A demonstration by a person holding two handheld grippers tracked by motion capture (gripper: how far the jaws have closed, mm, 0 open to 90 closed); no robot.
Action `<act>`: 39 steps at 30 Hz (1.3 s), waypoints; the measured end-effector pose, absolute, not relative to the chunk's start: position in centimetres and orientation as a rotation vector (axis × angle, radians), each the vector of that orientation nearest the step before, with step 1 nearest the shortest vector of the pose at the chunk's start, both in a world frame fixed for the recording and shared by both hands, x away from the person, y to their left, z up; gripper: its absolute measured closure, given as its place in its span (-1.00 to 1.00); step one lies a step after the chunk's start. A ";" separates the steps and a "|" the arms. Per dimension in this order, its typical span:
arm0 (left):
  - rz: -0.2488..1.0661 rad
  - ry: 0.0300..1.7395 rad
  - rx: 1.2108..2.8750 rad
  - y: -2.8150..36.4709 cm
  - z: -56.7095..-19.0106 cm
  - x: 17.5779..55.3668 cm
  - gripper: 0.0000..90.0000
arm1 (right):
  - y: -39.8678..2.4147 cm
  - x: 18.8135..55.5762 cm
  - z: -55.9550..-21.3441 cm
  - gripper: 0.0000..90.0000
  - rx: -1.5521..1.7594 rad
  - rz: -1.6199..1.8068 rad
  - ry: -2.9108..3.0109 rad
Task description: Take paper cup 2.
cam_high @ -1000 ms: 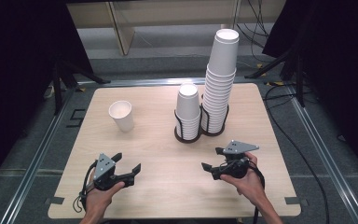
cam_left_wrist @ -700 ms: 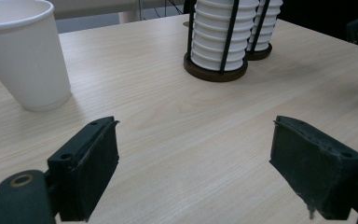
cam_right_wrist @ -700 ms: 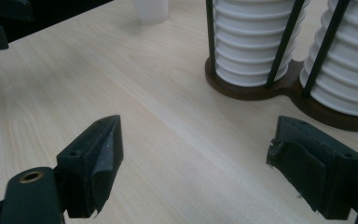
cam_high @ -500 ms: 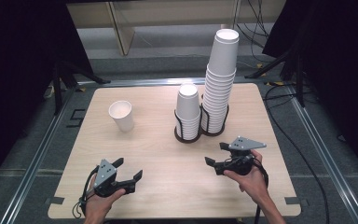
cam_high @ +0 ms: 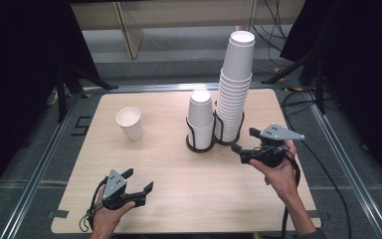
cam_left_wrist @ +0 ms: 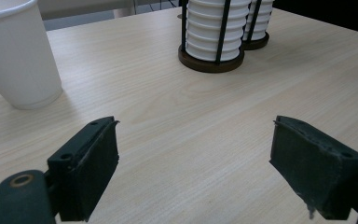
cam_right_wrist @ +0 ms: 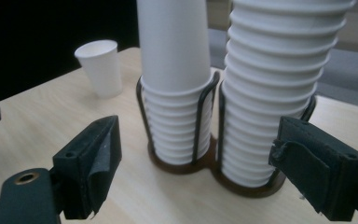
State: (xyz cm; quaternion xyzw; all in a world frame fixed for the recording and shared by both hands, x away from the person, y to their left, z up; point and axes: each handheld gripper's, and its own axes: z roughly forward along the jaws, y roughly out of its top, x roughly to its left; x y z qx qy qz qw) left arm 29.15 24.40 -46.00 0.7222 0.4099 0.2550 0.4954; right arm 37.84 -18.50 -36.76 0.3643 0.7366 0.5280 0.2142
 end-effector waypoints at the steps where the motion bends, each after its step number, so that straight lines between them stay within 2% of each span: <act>1: 0.615 0.984 1.751 24.5 -46.0 29.1 -0.68 | -18.6 38.1 -36.4 -0.65 1.006 1.470 2.043; 18: 0.609 0.972 1.761 24.4 -46.0 29.3 -0.68 | -19.7 42.6 -29.1 -0.66 1.028 1.521 1.881; 39: 0.590 0.953 1.767 24.2 -46.3 29.5 -0.68 | -18.5 48.4 -23.4 -0.66 1.042 1.493 1.860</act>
